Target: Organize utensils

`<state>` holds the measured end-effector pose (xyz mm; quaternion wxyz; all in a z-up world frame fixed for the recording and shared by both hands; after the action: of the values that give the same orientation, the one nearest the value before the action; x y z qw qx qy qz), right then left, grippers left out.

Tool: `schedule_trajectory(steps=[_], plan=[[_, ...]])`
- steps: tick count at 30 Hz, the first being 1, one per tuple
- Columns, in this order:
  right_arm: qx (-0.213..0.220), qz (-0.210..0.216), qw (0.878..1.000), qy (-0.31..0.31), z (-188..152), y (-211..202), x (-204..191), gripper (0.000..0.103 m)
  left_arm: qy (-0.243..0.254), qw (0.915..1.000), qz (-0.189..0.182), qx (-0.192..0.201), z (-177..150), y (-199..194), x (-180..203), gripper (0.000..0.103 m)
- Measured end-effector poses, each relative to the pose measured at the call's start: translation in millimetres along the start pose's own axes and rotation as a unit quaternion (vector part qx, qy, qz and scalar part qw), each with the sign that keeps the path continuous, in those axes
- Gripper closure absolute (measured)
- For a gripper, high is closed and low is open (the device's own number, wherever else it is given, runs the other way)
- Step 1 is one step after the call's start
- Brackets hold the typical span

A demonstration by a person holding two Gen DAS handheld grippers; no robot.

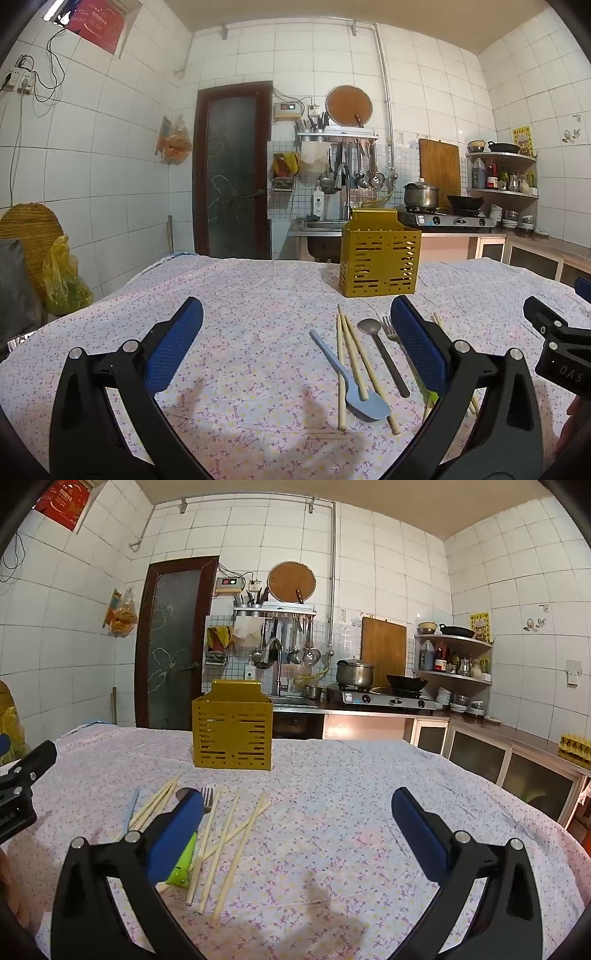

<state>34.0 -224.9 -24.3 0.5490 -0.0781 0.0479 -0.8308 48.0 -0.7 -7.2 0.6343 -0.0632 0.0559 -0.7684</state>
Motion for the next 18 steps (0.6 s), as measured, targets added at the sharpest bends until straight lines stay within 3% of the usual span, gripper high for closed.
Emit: schedule_trajectory(steps=[18], plan=[[-0.002, -0.002, 1.000, 0.003, 1.7, 3.1, -1.2, 0.004, 0.000, 1.0000, 0.000, -0.002, -1.7, 2.0, -1.4, 0.005]])
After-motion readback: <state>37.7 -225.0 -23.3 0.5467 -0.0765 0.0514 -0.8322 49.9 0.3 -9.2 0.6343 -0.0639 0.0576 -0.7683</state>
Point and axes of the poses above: each gripper's, at about its wrist camera, not at the fingertips, and y roughly the way its jaws point, x to its right, z to its top, the point moved 5 cm from there along y, roughly the way its jaws point, and after that the axes turned 11 degrees about -z, right-handed, at the moved point
